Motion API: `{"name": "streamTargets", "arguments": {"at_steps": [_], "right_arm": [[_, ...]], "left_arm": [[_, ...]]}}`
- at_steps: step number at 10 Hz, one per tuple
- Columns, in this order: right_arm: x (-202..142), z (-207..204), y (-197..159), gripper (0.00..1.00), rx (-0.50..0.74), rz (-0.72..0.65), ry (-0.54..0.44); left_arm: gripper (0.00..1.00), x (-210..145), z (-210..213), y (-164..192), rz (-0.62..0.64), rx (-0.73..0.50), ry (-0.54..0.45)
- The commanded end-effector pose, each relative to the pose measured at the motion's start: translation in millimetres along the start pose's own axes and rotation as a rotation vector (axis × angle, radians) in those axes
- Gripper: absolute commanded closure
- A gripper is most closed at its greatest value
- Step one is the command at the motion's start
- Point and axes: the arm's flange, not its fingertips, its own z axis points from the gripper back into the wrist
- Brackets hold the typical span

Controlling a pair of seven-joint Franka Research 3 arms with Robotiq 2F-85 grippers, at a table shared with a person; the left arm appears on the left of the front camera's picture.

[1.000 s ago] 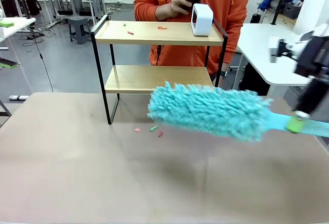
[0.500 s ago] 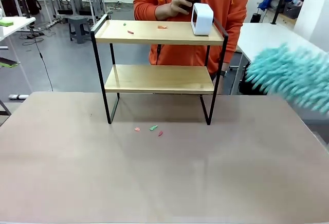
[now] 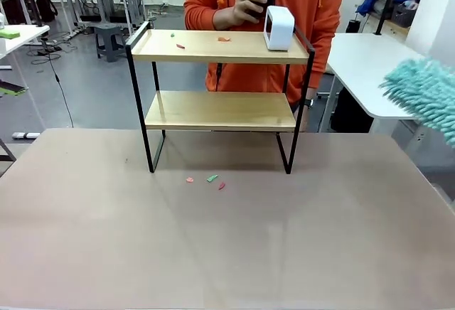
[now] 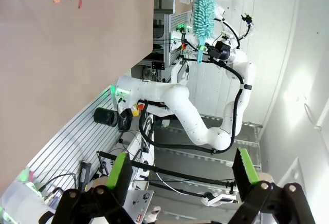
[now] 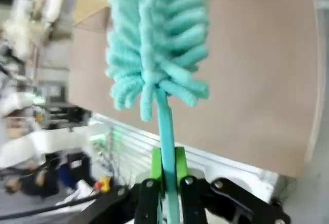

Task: Clean the shelf.
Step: Clean the specific tier of the Shelf with the Duster once objects are removed, then clean the remaining tier of the Shelf with the Duster once objects are removed.

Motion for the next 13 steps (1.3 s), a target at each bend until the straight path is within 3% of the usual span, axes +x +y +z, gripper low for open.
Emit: {"name": "streamTargets", "arguments": {"at_steps": [1, 13], "right_arm": [[-23.3, 40.1, -10.3, 0.88, 0.073, 0.066, 0.029], [-23.3, 40.1, -10.3, 0.88, 0.073, 0.066, 0.029]], "left_arm": [[0.00, -2.1, -0.5, -3.9, -0.012, -0.016, -0.001], [0.00, -2.1, -0.5, -3.9, -0.012, -0.016, -0.001]]}}
